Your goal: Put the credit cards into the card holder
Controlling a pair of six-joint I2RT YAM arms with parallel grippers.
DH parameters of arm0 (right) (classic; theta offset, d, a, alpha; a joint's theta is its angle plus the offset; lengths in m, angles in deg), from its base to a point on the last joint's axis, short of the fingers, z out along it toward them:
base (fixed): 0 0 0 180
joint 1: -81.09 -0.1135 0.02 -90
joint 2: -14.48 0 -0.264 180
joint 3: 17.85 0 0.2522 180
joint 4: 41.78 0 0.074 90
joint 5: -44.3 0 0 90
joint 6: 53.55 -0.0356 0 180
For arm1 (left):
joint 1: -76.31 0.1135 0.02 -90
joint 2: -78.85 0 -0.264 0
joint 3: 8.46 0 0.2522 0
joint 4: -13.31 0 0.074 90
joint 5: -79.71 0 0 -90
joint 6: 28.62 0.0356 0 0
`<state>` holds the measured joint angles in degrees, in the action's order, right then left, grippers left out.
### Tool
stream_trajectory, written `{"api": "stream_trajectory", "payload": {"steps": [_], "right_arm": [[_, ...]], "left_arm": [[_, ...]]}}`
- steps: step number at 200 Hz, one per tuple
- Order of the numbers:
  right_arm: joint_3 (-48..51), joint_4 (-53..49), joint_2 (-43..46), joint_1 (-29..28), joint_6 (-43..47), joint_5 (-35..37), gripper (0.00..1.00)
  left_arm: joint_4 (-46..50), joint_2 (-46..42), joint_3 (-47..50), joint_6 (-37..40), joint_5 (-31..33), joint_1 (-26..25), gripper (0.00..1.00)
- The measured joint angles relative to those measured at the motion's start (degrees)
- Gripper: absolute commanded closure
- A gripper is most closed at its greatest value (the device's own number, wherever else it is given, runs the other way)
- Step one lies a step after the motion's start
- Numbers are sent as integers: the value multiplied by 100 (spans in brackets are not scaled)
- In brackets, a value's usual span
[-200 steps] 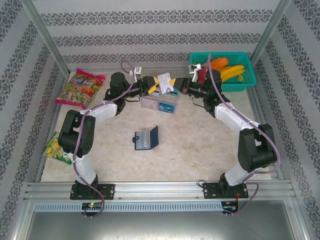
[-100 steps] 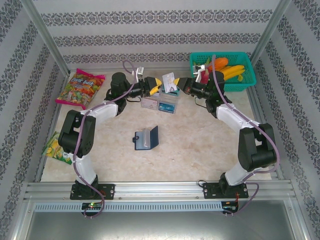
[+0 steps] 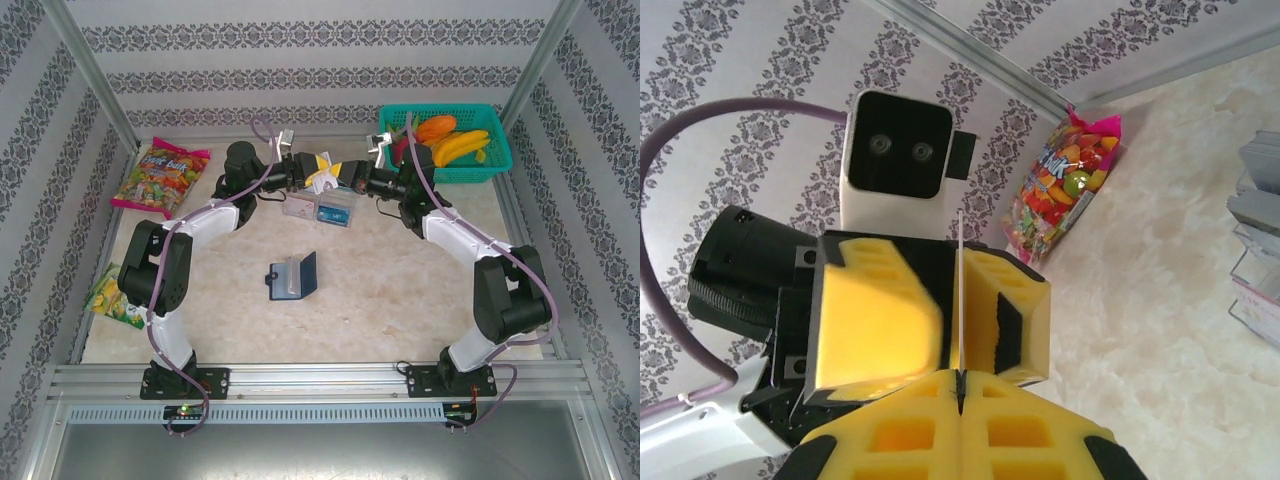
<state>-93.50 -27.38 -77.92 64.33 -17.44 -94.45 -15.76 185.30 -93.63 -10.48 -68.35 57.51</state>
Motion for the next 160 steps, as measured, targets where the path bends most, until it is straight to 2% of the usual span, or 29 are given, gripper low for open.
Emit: {"api": "stream_trajectory", "payload": {"steps": [29,133,147,160], "right_arm": [[11,2,0,79,-4,-9,97],[142,216,13,166,-48,2,96],[146,232,13,166,-63,7,96],[168,245,13,173,-87,39,91]], "left_arm": [[17,0,-7,72,2,0,82],[127,0,-7,96,20,0,79],[149,0,-7,101,20,0,84],[151,0,-9,98,20,0,100]]}}
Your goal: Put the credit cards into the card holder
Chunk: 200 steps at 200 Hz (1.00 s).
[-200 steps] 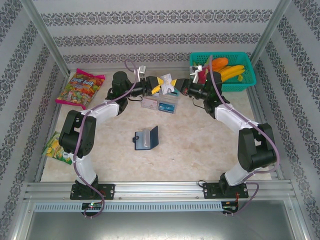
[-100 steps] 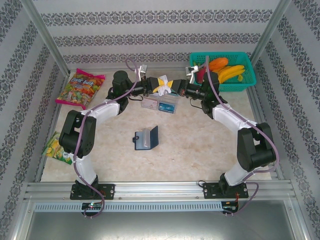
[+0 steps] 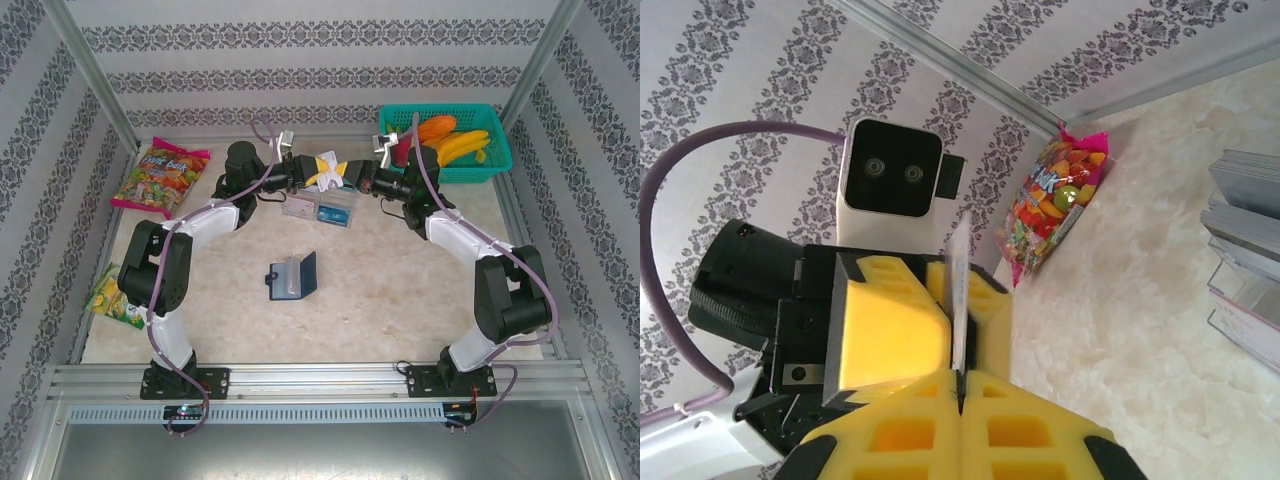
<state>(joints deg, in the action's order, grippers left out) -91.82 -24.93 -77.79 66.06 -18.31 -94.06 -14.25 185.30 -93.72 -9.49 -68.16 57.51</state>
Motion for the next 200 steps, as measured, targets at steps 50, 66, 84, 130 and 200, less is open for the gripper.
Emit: {"api": "stream_trajectory", "payload": {"steps": [50,66,84,130,200], "right_arm": [[44,11,0,26,-59,-66,53],[37,4,-2,26,-61,-127,56],[-17,-15,-15,26,-66,-264,63],[-382,-59,-308,26,-131,-807,76],[-415,-214,-385,57,-190,-1108,100]], "left_arm": [[15,0,-13,35,-17,-22,100],[39,0,-13,39,-17,-24,100],[114,0,-33,70,-33,-24,100],[374,0,-267,297,-168,-26,100],[597,0,-286,507,-256,-28,60]]}}
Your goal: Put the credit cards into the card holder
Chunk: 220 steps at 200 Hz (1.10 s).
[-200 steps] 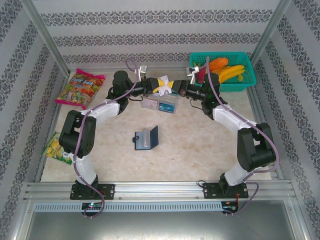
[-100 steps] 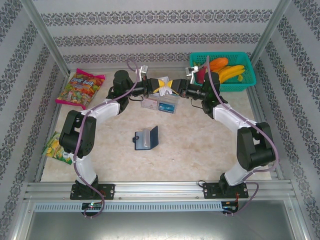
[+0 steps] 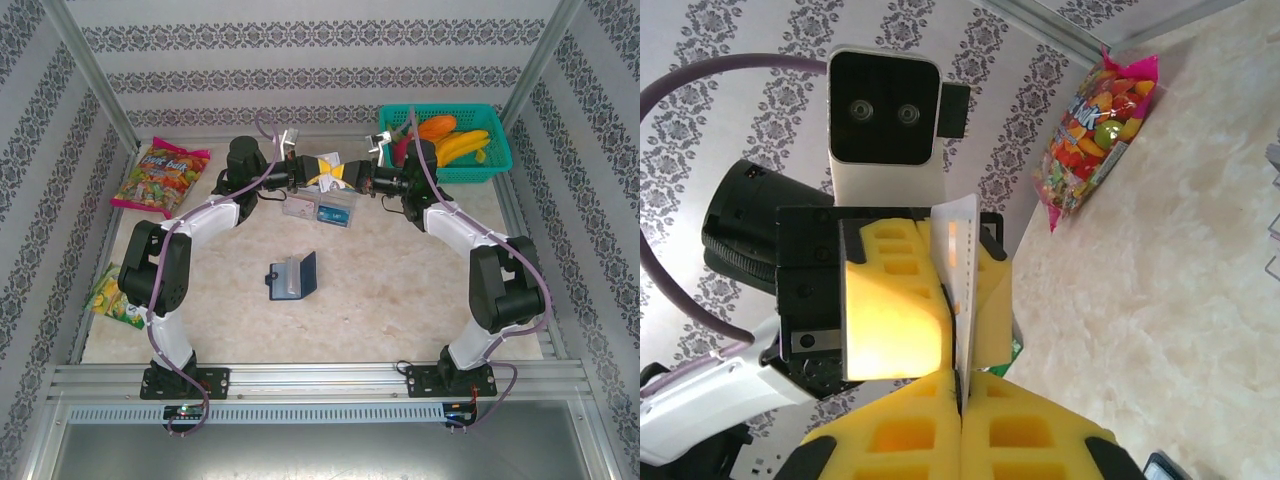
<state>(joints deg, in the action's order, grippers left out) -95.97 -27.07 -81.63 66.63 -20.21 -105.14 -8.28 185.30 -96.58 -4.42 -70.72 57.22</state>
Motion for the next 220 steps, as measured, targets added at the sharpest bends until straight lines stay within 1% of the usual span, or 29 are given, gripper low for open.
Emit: {"api": "stream_trajectory", "payload": {"steps": [7,19,36,50,66,80,94,110,134,153,169,183,199,220], "right_arm": [[-2,7,0,0,0,-24,100],[0,-15,2,0,7,-44,100],[13,-291,50,0,122,-46,100],[61,-863,201,-4,455,4,100],[109,-1759,483,-85,1029,195,100],[96,-2638,756,-356,1578,531,100],[-52,-3550,909,-892,2096,1045,100],[-341,-4417,898,-1757,2481,1849,100],[-649,-5014,586,-2983,2551,2826,100],[-929,-5333,79,-3674,2426,3646,100],[-1196,-5569,-361,-4070,2293,4341,100],[-1421,-5755,-680,-4301,2186,4905,100],[-1606,-5921,-905,-4459,2081,5449,100],[-1864,-6175,-1084,-4531,1989,6111,100]], "left_arm": [[81,0,-4,35,2,2,55],[306,0,-13,146,11,9,52],[876,-57,-13,455,101,59,50],[1613,-219,-11,846,282,170,50],[2732,-592,44,1392,903,435,50],[3554,-975,186,1731,1530,702,50],[4192,-1327,422,1947,2100,940,51],[4680,-1558,723,2094,2610,1021,51],[5184,-1604,1185,2181,3126,1019,52],[5362,-1604,1499,2188,3346,1023,52],[5480,-1602,1585,2188,3418,1023,53],[5464,-1604,1587,2190,3416,1023,53],[5458,-1604,1587,2210,3416,1023,53],[5434,-1604,1587,2256,3412,1023,53]]}}
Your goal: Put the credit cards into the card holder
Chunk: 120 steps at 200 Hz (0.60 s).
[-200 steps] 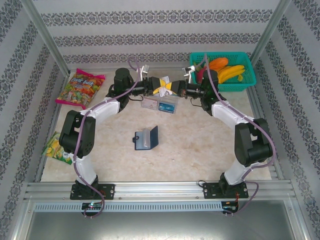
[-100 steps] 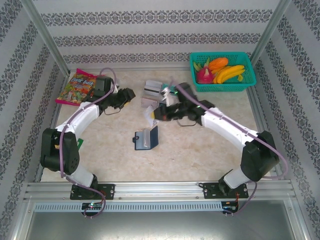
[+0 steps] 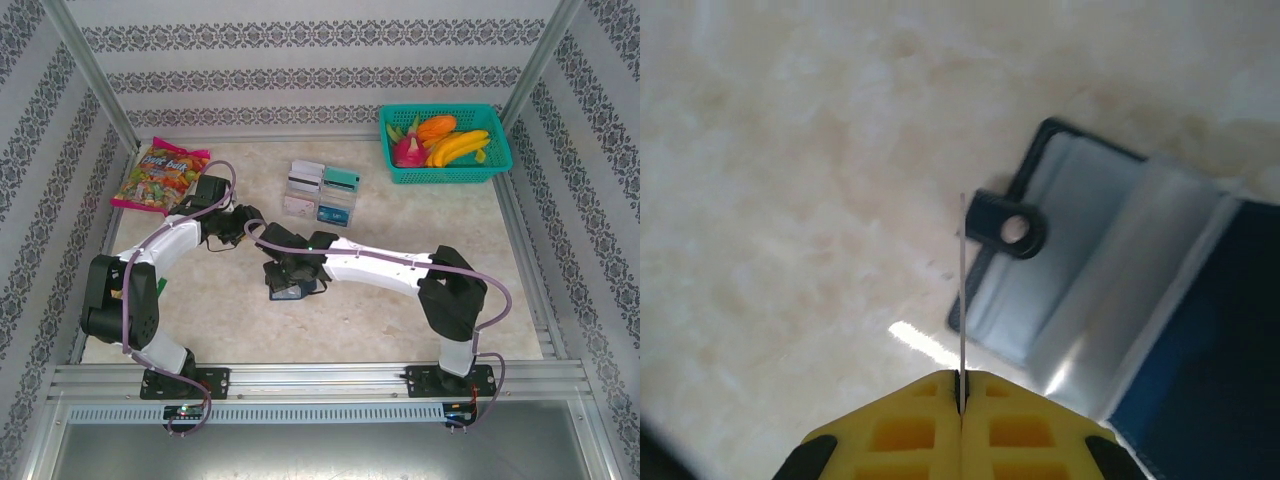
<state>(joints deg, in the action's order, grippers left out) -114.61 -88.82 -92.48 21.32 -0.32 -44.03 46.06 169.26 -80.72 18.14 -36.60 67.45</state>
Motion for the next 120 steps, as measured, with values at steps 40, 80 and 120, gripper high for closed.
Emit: {"api": "stream_trajectory", "payload": {"steps": [40,80,120], "right_arm": [[-87,-125,-68,-13,-258,931,100],[-138,-105,-149,-46,-551,1193,100],[-284,-48,-457,-164,-780,1202,100]], "left_arm": [[-109,0,35,85,-90,0,53],[-267,55,44,105,-286,0,53],[-323,127,44,127,-389,0,53]]}}
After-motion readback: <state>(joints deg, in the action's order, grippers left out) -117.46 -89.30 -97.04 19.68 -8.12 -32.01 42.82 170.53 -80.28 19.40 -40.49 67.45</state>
